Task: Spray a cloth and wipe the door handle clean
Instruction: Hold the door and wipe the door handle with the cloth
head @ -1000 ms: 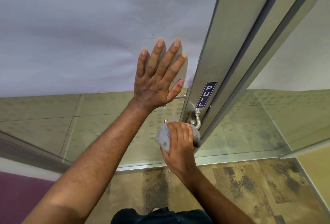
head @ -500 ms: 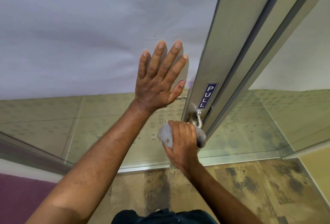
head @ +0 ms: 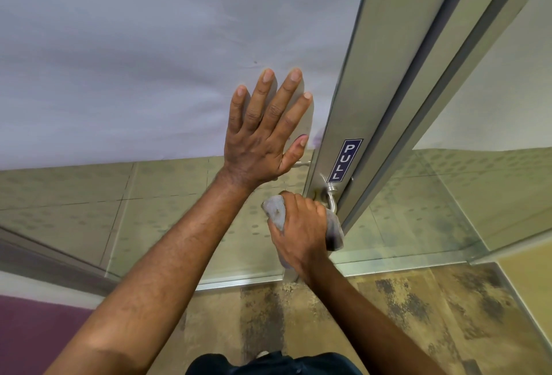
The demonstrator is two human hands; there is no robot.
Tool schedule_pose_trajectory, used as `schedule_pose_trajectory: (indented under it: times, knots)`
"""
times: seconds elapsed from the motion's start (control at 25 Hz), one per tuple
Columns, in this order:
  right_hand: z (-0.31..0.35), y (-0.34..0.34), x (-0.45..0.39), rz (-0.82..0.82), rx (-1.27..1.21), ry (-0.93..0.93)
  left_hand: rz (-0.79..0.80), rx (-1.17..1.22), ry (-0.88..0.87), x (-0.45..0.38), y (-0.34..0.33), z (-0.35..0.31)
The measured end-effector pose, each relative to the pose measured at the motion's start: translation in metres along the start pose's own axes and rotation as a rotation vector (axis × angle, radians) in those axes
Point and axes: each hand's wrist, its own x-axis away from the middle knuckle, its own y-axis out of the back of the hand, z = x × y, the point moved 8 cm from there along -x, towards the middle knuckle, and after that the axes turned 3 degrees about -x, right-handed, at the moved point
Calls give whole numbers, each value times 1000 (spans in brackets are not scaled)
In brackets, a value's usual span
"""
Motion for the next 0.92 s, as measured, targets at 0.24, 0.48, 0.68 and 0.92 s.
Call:
schedule_pose_trajectory:
  times: [0.24,0.48,0.68,0.92]
  knots:
    - [5,-45,52,-26,197,447,6,8,20,2,0,3]
    - [-52,-51,71,3,201,575,18,0,17,1,1,0]
    - [-62,-31,62,-154,-434,105,9,-12,20,0,1,1]
    - [-73,-7,41,-359,-1438,-783,20,-11,23,1,1,0]
